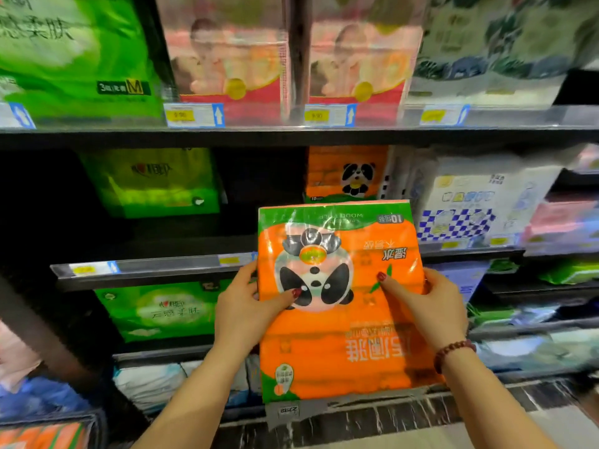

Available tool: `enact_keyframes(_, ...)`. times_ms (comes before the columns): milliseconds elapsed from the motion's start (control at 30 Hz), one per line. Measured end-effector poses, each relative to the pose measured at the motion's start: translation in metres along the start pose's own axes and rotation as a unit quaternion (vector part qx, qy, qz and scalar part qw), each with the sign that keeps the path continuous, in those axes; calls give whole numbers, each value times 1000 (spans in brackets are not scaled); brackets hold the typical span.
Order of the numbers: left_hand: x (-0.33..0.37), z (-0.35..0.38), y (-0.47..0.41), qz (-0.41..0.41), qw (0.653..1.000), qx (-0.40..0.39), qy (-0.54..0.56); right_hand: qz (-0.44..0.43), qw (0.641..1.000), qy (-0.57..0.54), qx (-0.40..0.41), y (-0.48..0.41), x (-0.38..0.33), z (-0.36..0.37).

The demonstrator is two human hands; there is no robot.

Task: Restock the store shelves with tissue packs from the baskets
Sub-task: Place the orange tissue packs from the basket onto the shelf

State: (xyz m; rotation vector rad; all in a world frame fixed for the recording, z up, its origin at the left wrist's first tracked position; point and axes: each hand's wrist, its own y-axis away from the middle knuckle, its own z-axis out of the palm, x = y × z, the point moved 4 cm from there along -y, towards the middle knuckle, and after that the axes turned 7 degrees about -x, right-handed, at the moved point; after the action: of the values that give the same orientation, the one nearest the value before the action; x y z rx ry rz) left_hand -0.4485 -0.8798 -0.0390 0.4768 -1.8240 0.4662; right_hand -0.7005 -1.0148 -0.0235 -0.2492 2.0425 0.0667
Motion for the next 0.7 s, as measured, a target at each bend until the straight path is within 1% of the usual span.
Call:
enact_keyframes(133, 17, 29, -29, 14, 1000, -17, -15, -8, 1000, -1, 0, -36, 3, -25)
enact_keyframes(267, 34, 42, -66, 16, 999, -37, -27, -35, 999, 24, -6, -76, -5, -38)
enact_keyframes(367, 45, 40, -94, 31, 997, -26, -64, -45, 998, 48, -25, -103, -13, -37)
enact_keyframes(500, 54, 40, -125, 32, 995, -8, -90, -50, 997, 49, -38, -134, -18, -31)
enact_keyframes(700, 55, 46, -168, 43, 997, -11, -69, -49, 998, 23, -30, -178, -16, -22)
